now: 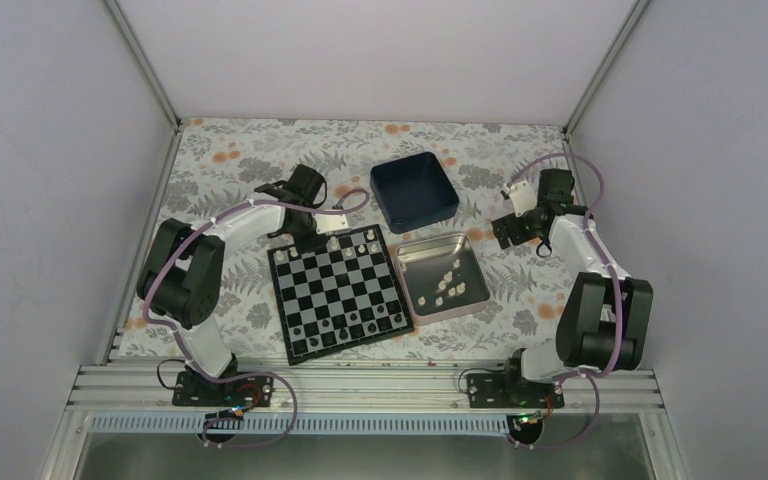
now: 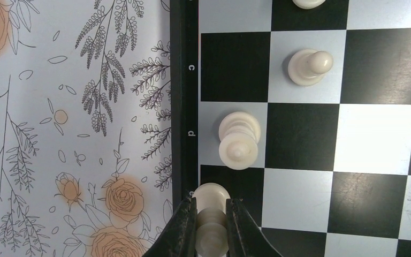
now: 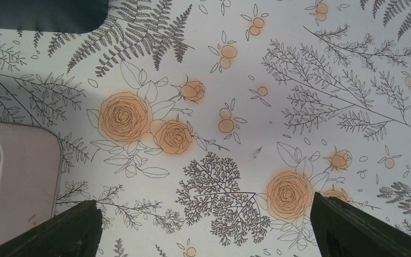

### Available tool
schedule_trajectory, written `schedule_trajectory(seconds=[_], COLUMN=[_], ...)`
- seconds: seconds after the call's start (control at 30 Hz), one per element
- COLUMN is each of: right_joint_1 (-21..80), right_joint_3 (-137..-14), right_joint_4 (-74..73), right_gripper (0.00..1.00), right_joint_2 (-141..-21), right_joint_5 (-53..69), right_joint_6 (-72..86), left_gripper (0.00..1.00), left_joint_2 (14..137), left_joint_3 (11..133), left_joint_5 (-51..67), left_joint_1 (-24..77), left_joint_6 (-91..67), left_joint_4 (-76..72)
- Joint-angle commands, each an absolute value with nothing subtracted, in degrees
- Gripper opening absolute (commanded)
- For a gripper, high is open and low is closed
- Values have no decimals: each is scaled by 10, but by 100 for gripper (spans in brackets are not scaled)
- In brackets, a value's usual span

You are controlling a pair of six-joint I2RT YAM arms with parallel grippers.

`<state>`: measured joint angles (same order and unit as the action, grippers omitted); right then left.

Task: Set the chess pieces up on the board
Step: Place the chess piece on the chessboard.

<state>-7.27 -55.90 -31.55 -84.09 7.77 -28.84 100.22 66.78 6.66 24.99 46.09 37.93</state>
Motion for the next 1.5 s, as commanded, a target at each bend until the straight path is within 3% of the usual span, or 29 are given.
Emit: schedule_trajectory(seconds=[0.0, 1.2, 1.47], right_joint_1=[-76, -75, -76], right_joint_3=[-568, -568, -568], right_joint_4=[-313, -315, -315], right_gripper=[100, 100, 100], right_joint_2=[-848, -856, -855], right_joint_5=[72, 72, 71], right_joint_6=[-291, -292, -292], left_gripper=[7, 7, 19], left_joint_2=[1011, 1016, 1020], left_joint_3=[670, 691, 690], left_joint_5=[89, 107, 99], left_joint_1=[246, 246, 246], left_joint_6=[467, 480, 481], left_joint_4=[371, 418, 408])
